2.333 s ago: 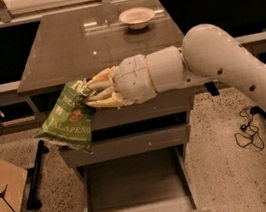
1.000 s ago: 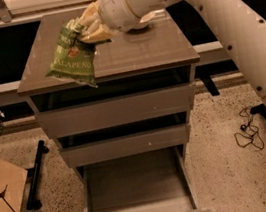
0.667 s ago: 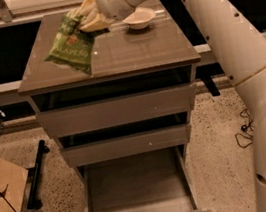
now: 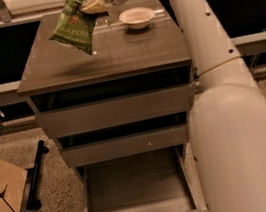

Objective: Pick green jalapeno chip bag from bottom drawer and place on counter

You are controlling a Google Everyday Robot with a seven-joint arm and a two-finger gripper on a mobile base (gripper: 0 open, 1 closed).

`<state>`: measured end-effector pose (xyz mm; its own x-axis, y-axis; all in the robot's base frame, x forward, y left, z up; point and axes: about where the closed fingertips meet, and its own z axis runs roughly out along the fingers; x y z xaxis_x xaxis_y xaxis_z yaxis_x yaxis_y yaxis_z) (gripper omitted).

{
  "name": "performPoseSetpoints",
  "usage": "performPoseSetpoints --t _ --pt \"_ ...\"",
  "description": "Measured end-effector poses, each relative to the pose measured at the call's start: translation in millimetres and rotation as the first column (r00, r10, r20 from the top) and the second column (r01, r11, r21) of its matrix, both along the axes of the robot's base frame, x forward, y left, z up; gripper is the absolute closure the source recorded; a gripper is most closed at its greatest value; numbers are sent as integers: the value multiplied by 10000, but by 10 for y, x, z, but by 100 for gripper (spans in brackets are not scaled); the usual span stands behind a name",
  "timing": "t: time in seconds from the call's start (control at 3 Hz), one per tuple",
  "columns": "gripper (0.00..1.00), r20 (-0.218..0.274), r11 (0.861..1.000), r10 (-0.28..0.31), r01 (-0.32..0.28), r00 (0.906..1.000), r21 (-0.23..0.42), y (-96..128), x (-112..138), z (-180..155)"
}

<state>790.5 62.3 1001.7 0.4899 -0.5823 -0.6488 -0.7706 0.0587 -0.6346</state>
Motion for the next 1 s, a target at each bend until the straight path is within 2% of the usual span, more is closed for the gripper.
performPoseSetpoints --t 0.33,0.67,1.0 --pt "53 -229 9975 -592 601 9980 374 -47 348 -159" --pt "29 -805 9964 -752 781 9939 326 -48 452 -450" --pt "1 -827 9970 -675 703 9943 318 9 451 -476"
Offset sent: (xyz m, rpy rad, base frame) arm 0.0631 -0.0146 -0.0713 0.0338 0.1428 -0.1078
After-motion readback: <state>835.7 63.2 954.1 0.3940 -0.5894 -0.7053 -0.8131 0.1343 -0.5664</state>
